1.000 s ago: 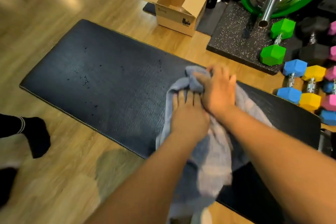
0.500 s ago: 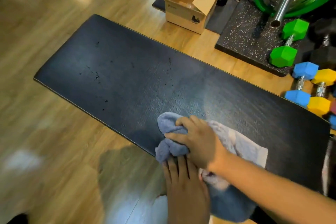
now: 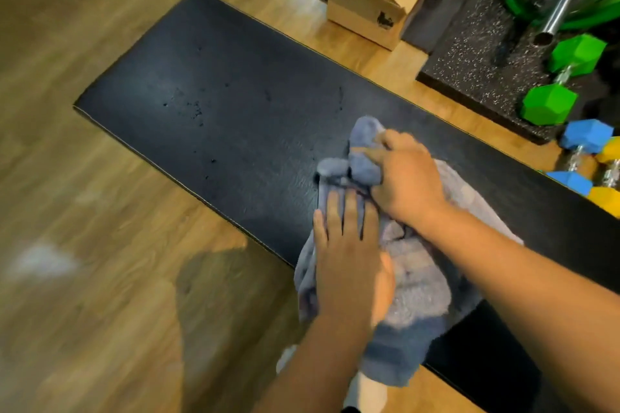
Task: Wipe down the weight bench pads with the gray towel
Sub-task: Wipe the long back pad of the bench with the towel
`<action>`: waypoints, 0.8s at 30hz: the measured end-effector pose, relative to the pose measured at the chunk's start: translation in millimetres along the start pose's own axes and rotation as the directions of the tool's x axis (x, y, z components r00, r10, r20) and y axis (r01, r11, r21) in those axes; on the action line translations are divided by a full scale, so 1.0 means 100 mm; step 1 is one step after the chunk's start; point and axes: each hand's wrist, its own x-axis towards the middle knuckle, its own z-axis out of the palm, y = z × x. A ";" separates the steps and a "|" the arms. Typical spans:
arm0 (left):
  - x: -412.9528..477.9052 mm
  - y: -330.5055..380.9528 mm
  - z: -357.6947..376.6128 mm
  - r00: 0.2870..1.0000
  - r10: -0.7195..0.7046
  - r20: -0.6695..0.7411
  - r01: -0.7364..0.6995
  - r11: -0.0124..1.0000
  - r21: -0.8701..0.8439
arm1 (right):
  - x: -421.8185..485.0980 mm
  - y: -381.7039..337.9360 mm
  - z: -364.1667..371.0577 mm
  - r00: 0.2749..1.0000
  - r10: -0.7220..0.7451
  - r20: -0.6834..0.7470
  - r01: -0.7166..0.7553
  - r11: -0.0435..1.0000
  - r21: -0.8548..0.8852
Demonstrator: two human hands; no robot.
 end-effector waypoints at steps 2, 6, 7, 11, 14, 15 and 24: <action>-0.42 -0.07 0.11 0.999 -0.041 -0.033 0.039 0.997 -0.067 | -0.35 -0.25 0.03 0.983 -0.163 0.081 0.152 0.980 0.128; -0.72 -0.06 0.21 0.993 -0.087 -0.083 0.076 0.988 -0.133 | -0.47 -0.28 0.07 0.881 -0.400 0.251 0.379 0.916 0.129; -0.66 -0.06 0.19 0.994 -0.084 -0.073 0.073 0.988 -0.136 | -0.37 -0.18 0.07 0.883 -0.402 0.241 0.399 0.915 0.065; 0.03 -0.08 -0.06 0.998 -0.064 0.013 0.064 0.996 -0.064 | 0.19 0.14 0.00 0.993 -0.090 0.080 0.109 0.952 -0.287; 0.61 -0.14 -0.22 0.999 -0.002 0.047 0.003 1.000 -0.027 | 0.59 0.26 -0.05 0.974 0.227 0.000 -0.219 0.939 -0.267; 0.68 -0.15 -0.24 0.998 0.004 0.057 -0.003 1.000 -0.017 | 0.67 0.25 -0.05 0.960 0.281 -0.012 -0.276 0.932 -0.235; -0.55 -0.36 0.13 0.985 -0.156 -0.068 0.143 0.975 -0.169 | -0.26 -0.67 0.23 0.927 -0.331 0.177 0.313 0.942 0.124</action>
